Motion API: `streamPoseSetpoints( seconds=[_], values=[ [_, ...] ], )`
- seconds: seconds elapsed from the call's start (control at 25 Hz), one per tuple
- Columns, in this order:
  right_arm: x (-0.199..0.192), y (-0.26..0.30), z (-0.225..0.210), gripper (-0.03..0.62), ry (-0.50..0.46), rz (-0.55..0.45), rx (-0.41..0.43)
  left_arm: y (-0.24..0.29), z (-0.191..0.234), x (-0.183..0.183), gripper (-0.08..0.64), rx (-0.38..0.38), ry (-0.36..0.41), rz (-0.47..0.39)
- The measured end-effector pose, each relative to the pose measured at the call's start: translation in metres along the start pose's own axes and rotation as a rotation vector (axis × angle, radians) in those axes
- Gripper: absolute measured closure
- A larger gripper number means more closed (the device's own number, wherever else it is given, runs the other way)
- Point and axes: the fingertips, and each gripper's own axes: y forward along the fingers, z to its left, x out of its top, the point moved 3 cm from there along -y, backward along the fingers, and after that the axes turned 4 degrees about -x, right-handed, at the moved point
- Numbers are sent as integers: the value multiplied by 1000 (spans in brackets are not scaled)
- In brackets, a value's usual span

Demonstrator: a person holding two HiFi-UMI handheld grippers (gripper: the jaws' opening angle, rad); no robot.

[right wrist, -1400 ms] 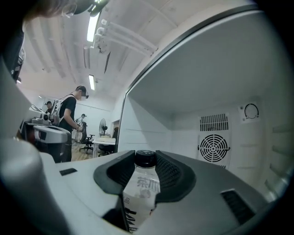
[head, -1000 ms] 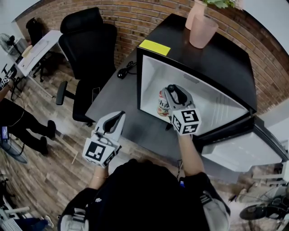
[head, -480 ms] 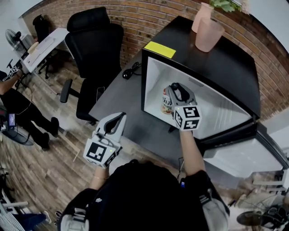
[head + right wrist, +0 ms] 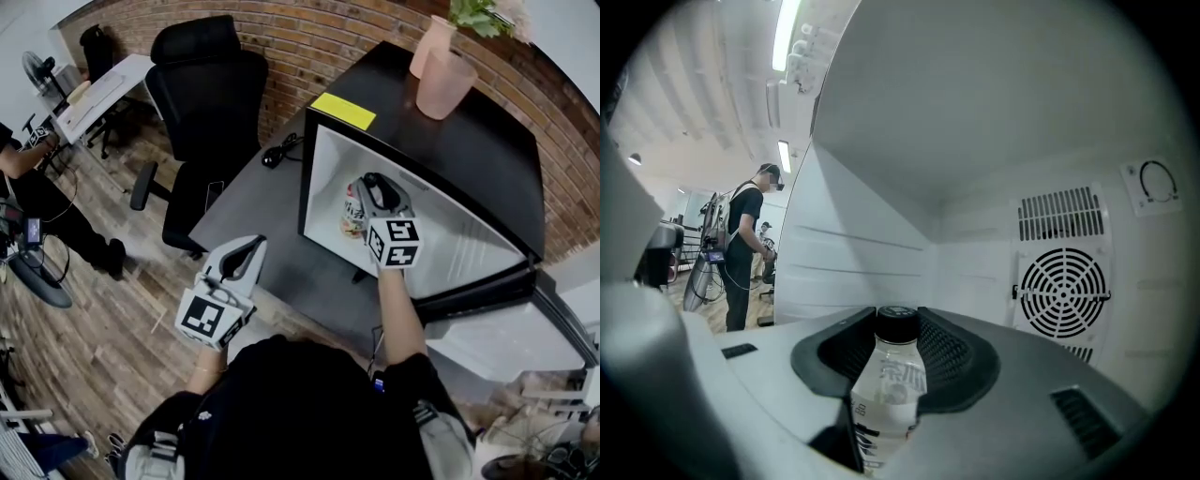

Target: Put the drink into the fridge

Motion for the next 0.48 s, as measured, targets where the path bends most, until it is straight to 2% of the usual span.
streamPoseSetpoints(
  seconds=[0.48],
  values=[
    [-6,3,-2,456,0,9,24,3,-1,-2,563,1,-8,3]
  ],
)
